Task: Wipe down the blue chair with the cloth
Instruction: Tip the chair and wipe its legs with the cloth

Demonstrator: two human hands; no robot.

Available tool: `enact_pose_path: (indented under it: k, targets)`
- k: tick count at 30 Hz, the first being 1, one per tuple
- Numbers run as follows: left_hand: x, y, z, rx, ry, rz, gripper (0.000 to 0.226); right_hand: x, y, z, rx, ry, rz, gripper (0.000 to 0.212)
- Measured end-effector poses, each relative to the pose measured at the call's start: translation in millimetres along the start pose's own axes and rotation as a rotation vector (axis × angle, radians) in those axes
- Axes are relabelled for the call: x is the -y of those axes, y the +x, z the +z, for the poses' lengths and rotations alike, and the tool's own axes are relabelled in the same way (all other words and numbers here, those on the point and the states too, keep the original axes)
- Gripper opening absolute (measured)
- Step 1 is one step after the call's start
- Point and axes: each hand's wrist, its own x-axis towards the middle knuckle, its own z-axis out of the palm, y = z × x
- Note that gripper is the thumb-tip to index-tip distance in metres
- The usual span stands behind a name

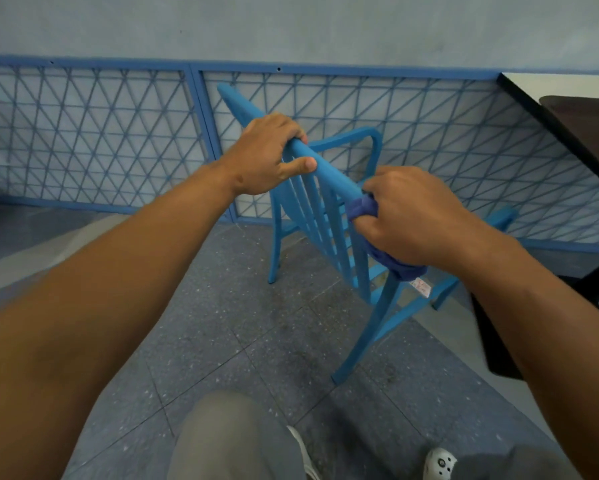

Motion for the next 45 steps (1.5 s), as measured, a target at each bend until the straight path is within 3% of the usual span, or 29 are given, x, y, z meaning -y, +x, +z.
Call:
enact_pose_path:
  k: [5, 11, 14, 18, 20, 22, 25, 29, 31, 34, 38, 42, 45]
  targets:
    - [-23, -17, 9, -0.094, 0.018, -0.053, 0.069, -25, -22, -10, 0.031, 0.002, -0.111, 0.028]
    - [-37, -22, 9, -0.080, 0.002, 0.053, 0.046, -86, -45, -29, 0.057, -0.025, -0.166, 0.014]
    - [-29, -17, 4, -0.068, -0.028, 0.044, 0.045, -116, -43, -39, -0.004, -0.032, -0.128, 0.028]
    - [8, -29, -2, -0.171, 0.003, -0.100, 0.043, -153, -56, -35, -0.088, -0.083, -0.059, 0.053]
    - [21, -40, 1, -0.208, 0.004, -0.161, 0.048, -142, -56, -27, -0.116, -0.073, -0.042, 0.038]
    - [20, -49, 10, -0.231, -0.023, -0.209, 0.054, -118, -47, -19, -0.216, -0.072, -0.064, 0.038]
    - [7, -64, 29, -0.312, -0.141, -0.273, 0.056, -57, -38, -10, -0.354, -0.033, -0.233, 0.031]
    - [-3, -100, 60, -0.447, -0.344, -0.422, 0.037, 1, -27, 29, -0.213, 0.164, -0.348, 0.031]
    - [-5, -125, 82, -0.389, -0.489, -0.530, 0.029, 16, -23, 67, -0.073, 0.334, -0.219, 0.025]
    - [-8, -158, 116, -0.283, -0.662, -0.662, 0.019, 23, -19, 140, 0.091, 0.691, 0.093, 0.032]
    - [-1, -188, 158, -0.135, -0.952, -0.847, 0.017, 29, -8, 234, 0.048, 0.971, 0.459, 0.040]
    - [9, -199, 203, 0.115, -1.149, -0.889, 0.027, 38, 11, 311, 0.025, 1.055, 0.654, 0.042]
    - [21, -196, 238, 0.109, -1.165, -0.874, 0.036, 37, 28, 361, 0.049, 1.152, 0.849, 0.030]
